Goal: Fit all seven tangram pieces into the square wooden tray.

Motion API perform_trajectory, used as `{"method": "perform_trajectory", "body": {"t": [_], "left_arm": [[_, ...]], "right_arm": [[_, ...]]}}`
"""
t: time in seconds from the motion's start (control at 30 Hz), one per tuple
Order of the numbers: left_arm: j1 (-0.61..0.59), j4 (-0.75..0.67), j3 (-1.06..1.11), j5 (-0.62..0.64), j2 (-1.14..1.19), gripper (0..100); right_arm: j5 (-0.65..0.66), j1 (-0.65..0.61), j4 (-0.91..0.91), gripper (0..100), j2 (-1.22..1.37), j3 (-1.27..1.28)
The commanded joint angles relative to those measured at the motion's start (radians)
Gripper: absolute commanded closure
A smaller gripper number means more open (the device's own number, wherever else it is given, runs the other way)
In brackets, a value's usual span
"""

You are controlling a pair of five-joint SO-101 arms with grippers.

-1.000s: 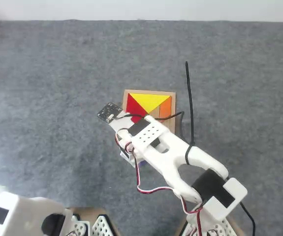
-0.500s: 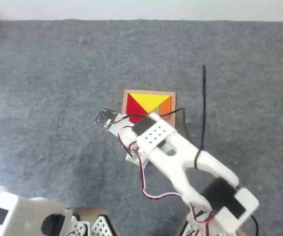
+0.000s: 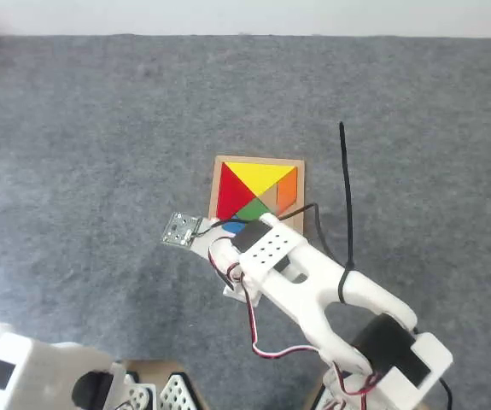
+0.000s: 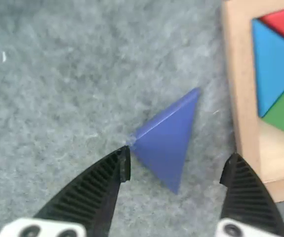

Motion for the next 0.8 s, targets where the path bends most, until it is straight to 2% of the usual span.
{"method": "perform_trajectory", "body": {"t": [0.0, 0.3, 0.57, 0.77], "left_arm": [[0.002, -0.023, -0.010, 0.000, -0.060, 75], [0.002, -0.021, -0.010, 0.000, -0.060, 75], [-0.008, -0.021, -0.010, 0.000, -0.061, 75], [-0.008, -0.021, -0.012, 0.000, -0.061, 75]], "right_arm": [[0.008, -0.018, -0.025, 69.3, -0.051, -0.005], [-0.055, -0.045, -0.033, 73.3, -0.051, 0.049], [-0.061, -0.039, -0.130, 74.5, 0.042, 0.060], [-0.061, -0.039, -0.082, 74.6, 0.067, 0.018]]}}
